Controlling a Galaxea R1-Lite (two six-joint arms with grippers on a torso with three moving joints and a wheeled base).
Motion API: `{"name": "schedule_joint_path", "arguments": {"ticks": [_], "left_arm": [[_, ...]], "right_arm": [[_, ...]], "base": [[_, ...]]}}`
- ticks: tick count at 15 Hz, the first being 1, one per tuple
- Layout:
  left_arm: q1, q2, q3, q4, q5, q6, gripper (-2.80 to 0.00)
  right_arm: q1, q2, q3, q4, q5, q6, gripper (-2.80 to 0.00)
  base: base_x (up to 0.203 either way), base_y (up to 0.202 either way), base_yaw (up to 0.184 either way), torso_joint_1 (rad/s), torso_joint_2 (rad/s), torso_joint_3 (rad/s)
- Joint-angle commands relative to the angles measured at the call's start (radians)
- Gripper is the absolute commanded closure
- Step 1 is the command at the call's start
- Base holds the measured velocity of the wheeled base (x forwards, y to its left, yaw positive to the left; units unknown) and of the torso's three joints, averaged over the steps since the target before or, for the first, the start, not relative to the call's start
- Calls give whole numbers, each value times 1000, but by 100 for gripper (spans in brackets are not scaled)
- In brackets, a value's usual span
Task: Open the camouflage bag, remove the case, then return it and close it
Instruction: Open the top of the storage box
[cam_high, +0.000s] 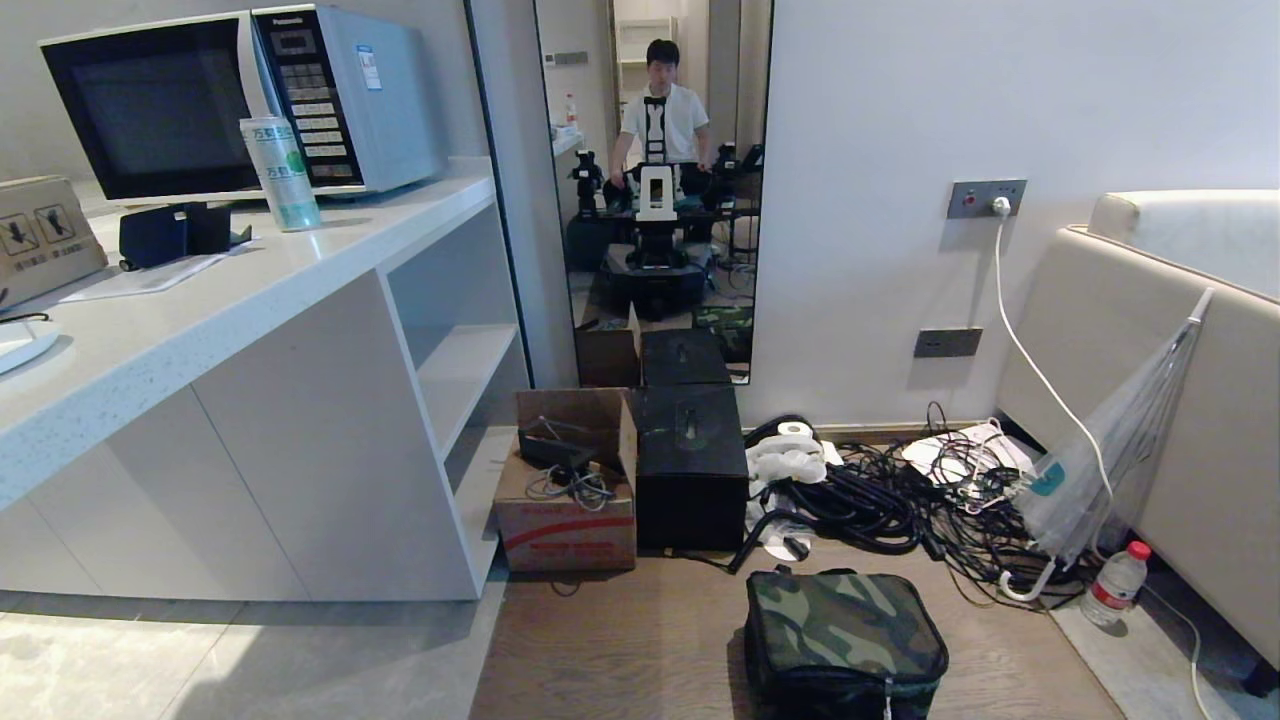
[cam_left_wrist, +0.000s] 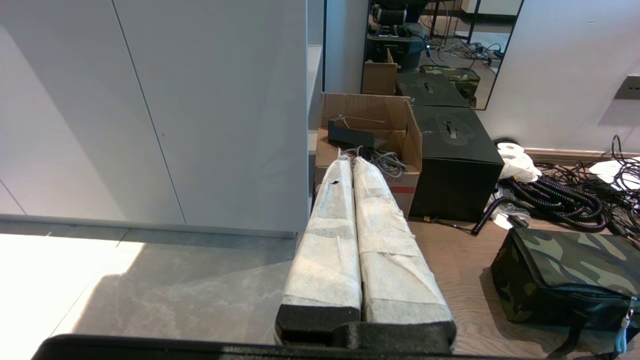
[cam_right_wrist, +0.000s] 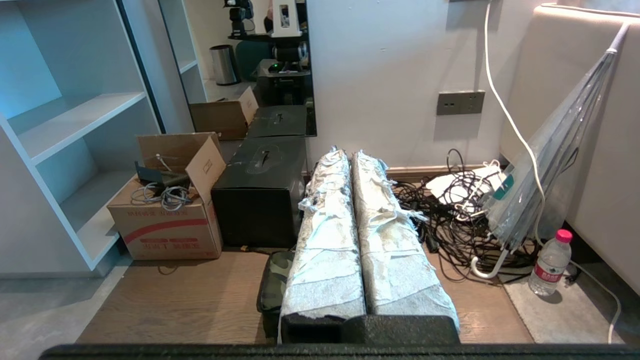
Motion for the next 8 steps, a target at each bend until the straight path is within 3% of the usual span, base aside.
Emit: {"name": "schedule_joint_path", "arguments": {"ticks": [1,8], "left_arm": [[0,0,-2,0,0,4,0],[0,0,-2,0,0,3,0]], "right_arm": [[0,1,40,-1,0,0,0],[0,1,40,-1,0,0,0]], "base": [[0,0,0,0,0,0],[0,0,0,2,4,-151]]}}
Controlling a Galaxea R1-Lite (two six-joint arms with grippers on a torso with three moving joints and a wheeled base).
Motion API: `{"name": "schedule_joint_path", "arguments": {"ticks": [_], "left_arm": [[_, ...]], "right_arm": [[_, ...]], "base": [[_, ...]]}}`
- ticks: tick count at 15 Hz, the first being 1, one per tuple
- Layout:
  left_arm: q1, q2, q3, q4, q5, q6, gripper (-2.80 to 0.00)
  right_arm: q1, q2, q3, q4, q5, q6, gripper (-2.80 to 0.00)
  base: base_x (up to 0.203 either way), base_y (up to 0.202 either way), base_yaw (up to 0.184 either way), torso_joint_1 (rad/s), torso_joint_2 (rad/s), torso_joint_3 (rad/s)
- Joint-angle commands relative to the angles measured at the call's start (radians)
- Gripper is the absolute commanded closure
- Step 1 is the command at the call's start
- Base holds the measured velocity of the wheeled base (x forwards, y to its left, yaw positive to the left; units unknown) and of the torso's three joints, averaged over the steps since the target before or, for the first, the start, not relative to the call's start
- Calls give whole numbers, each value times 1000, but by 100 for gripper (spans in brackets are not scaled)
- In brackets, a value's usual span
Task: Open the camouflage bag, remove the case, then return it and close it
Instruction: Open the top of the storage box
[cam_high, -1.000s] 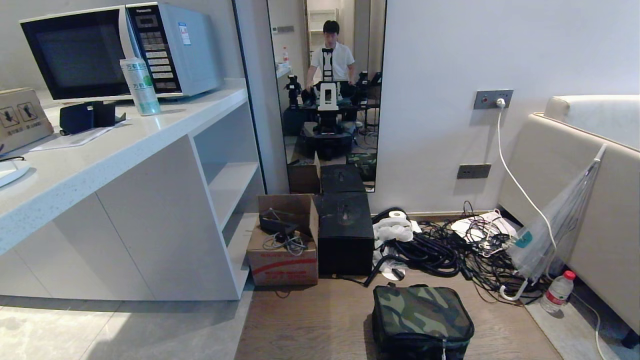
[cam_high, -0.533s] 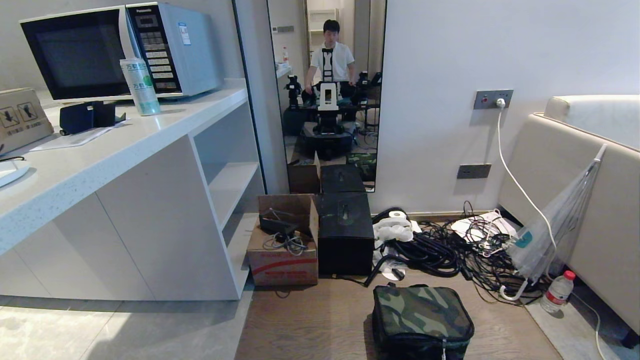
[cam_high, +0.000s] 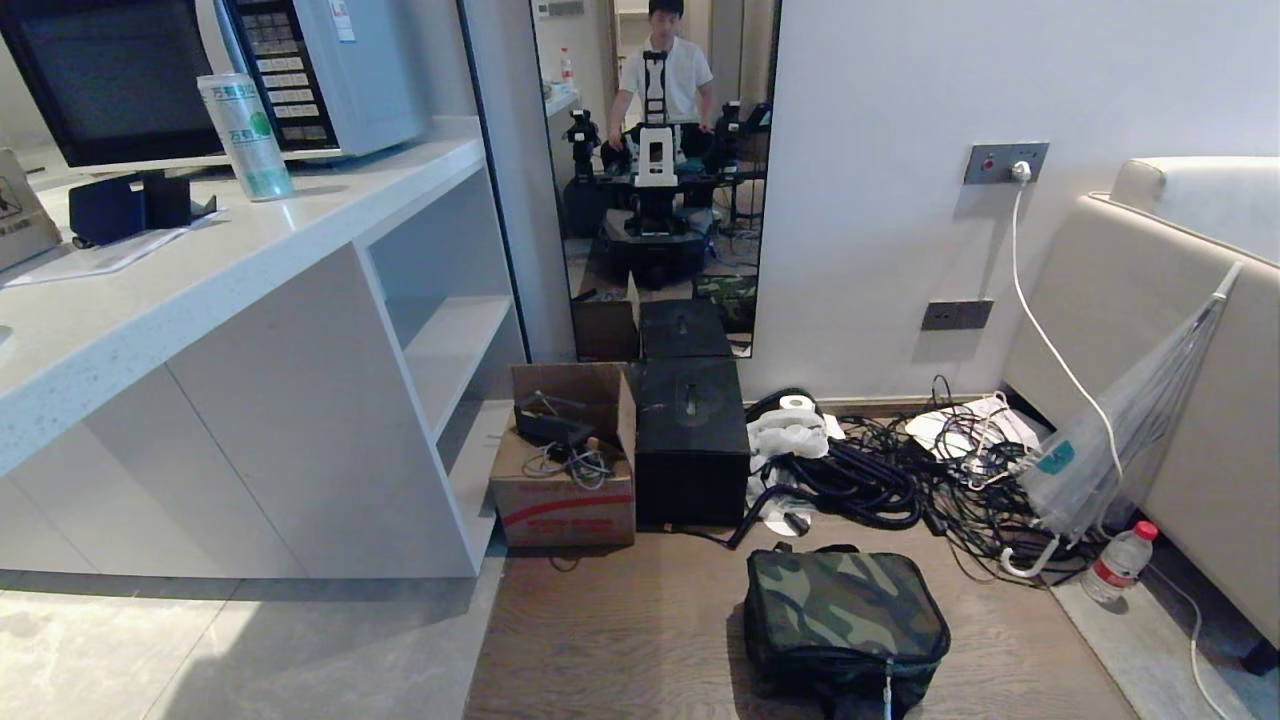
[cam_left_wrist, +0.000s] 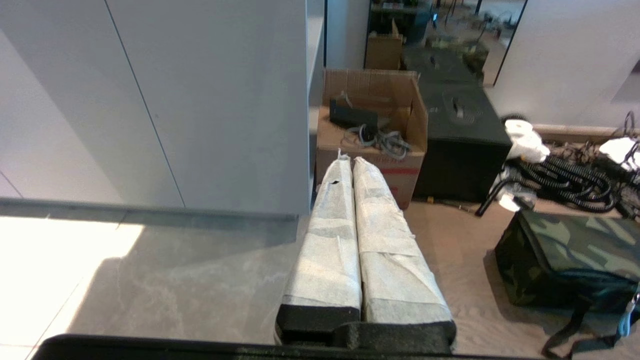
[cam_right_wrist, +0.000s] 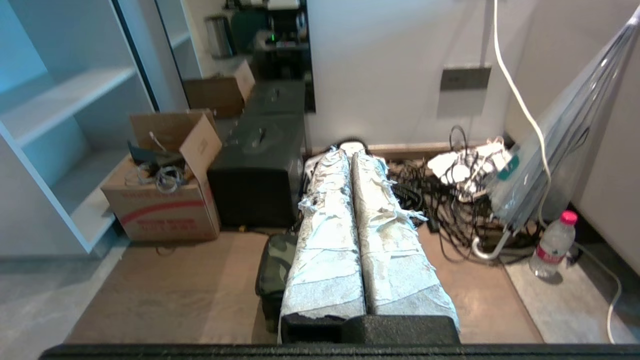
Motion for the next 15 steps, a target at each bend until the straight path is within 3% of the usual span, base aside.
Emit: {"name": "schedule_joint_path", "arguments": {"ticks": [1,15], "left_arm": [[0,0,0,0,0,0,0],[0,0,1,0,0,-3,0]], "right_arm": [[0,1,40,-1,0,0,0],[0,1,40,-1,0,1,0]], "base": [[0,0,0,1,-6,-198],[0,0,0,3,2,-198]]}}
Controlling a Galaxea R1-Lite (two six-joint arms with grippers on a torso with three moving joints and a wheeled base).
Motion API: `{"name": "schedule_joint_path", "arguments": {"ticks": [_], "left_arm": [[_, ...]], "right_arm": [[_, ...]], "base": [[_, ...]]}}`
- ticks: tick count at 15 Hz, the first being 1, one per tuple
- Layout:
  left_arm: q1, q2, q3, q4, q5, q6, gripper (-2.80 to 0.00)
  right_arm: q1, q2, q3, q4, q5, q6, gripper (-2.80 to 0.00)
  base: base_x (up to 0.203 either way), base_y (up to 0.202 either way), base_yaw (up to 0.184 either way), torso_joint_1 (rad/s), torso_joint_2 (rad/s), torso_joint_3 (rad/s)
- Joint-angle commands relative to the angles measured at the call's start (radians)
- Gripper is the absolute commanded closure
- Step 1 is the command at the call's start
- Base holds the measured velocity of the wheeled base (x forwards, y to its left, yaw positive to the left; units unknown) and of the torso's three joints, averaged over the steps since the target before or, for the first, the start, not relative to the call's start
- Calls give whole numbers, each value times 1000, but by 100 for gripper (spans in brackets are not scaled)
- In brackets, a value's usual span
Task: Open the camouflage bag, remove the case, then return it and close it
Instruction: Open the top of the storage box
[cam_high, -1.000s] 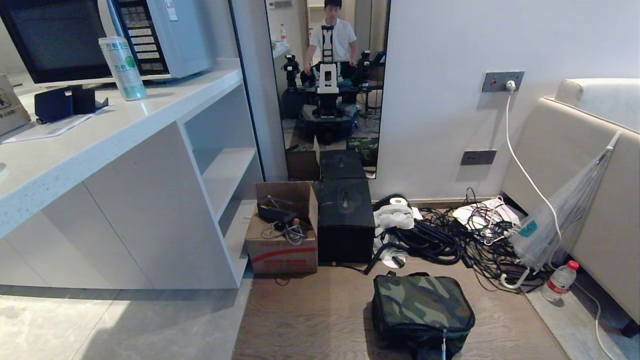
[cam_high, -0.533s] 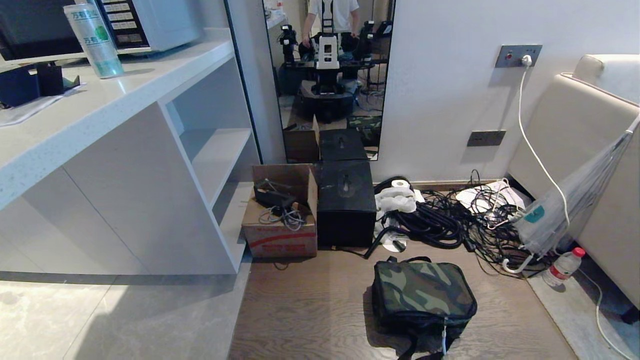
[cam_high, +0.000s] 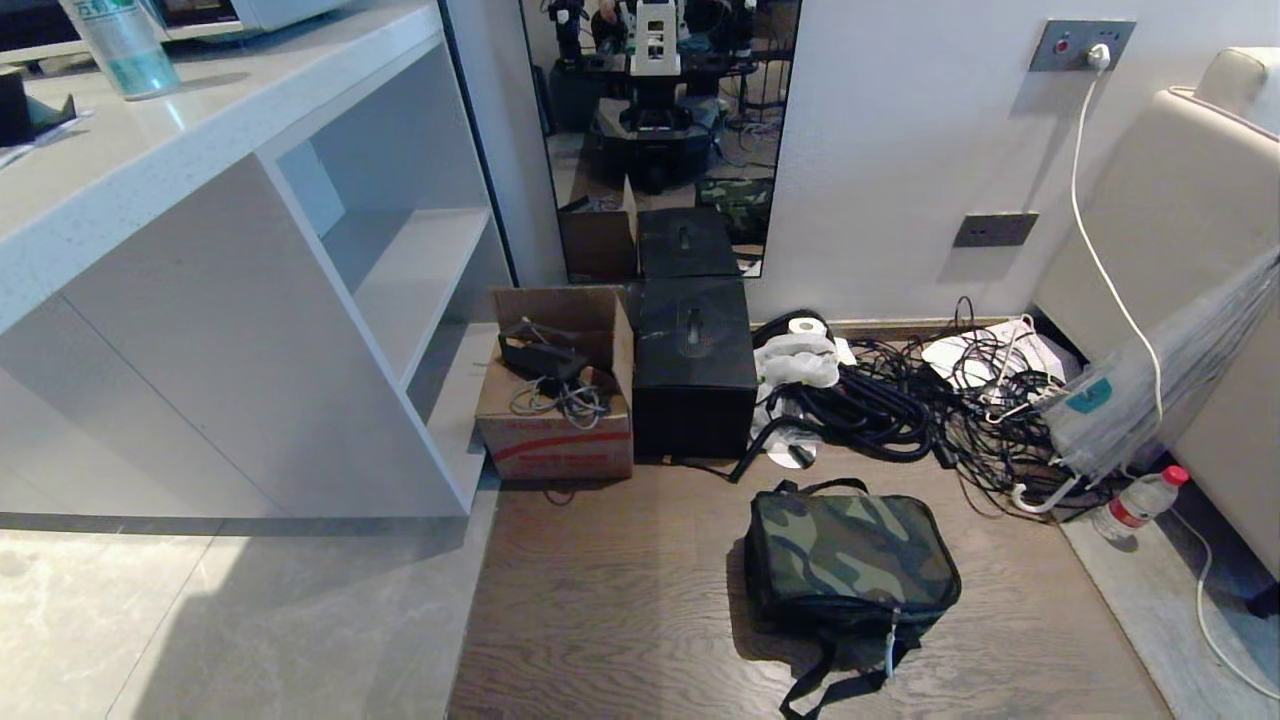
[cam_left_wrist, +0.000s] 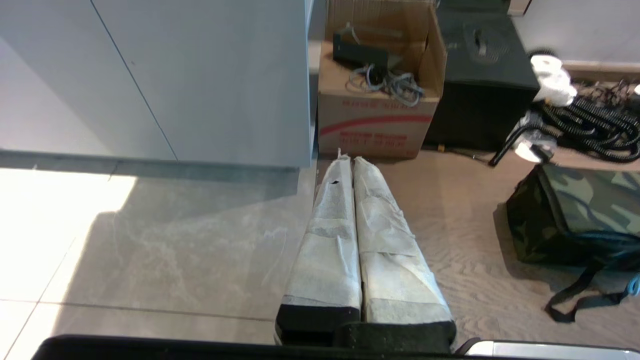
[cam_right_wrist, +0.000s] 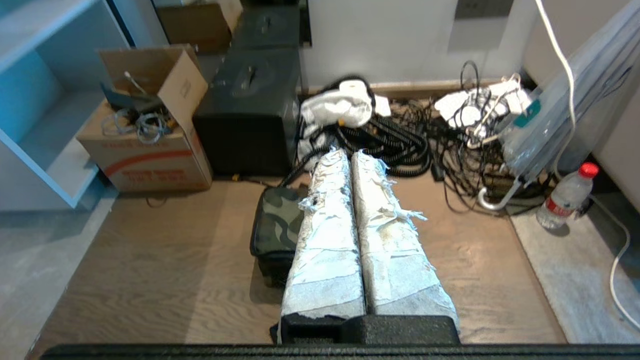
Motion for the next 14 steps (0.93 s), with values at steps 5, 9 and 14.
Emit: {"name": "schedule_joint_path", "arguments": {"ticks": [5,9,14], "left_arm": [[0,0,0,0,0,0,0],[0,0,0,-2,0,0,0],[0,0,0,-2,0,0,0]], "right_arm": [[0,1,40,-1,0,1,0],[0,1,40,-1,0,0,0],[0,1,40,-1,0,1,0]], "base": [[0,0,0,3,3,-197],[0,0,0,2,-2,-197],[0,0,0,1,6,-199]]}}
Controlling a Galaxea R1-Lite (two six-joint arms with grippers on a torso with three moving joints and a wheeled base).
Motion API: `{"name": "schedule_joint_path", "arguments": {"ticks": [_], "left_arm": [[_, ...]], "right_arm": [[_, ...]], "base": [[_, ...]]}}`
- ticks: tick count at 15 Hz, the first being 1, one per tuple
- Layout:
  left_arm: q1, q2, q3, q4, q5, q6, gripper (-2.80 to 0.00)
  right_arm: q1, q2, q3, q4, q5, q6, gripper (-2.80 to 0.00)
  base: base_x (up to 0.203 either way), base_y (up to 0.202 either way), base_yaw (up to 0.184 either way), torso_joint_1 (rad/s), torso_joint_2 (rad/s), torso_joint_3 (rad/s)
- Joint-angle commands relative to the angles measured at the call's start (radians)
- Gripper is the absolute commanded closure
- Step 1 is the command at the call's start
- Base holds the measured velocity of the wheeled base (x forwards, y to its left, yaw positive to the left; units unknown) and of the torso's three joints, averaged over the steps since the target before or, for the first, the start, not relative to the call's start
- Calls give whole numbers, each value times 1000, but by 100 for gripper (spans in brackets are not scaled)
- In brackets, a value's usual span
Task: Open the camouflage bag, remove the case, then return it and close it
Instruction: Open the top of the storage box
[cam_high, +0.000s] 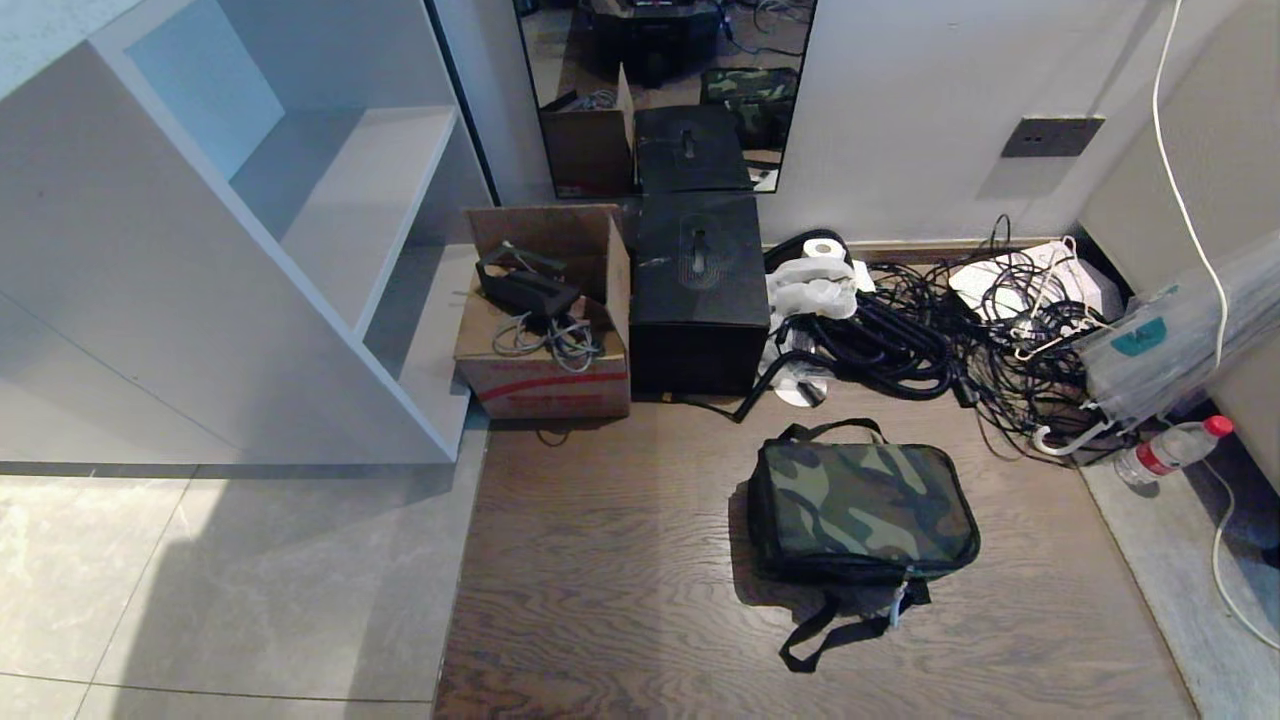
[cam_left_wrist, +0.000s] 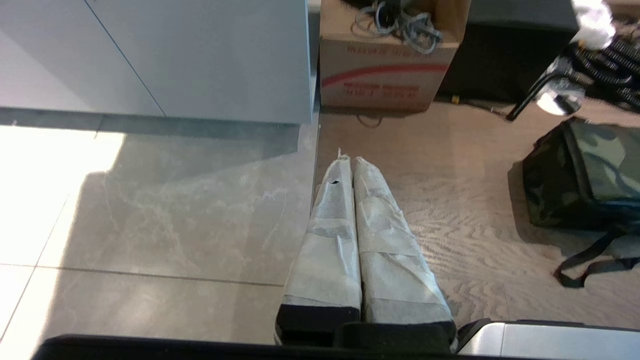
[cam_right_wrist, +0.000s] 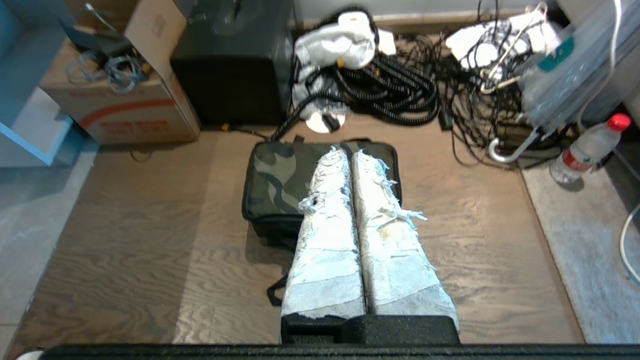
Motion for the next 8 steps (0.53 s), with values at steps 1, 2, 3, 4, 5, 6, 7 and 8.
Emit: {"name": "schedule_joint_path", "arguments": {"ticks": [1,2,3,4,5,6,7,8], "left_arm": [[0,0,0,-1,0,-1,0],[0,0,0,0,0,-1,0],[0,0,0,1,0,-1,0],[0,0,0,1,0,-1,0],[0,0,0,-1,0,-1,0],[0,0,0,0,0,-1,0],[0,0,0,-1,0,-1,0],[0,0,0,1,0,-1,0]], "right_arm": [[0,1,40,-1,0,0,0],[0,1,40,-1,0,-1,0],[0,1,40,-1,0,0,0],[0,1,40,-1,0,0,0],[0,1,40,-1,0,0,0],[0,1,40,-1,-1,0,0],[0,1,40,-1,0,0,0],[0,1,40,-1,0,-1,0]], "base": [[0,0,0,0,0,-205],[0,0,0,-2,2,-193],[0,0,0,-2,6,-203],[0,0,0,2,6,-203],[0,0,0,5,-1,-194],[0,0,0,4,1,-192],[0,0,0,6,-1,-201],[0,0,0,-1,2,-200]]}}
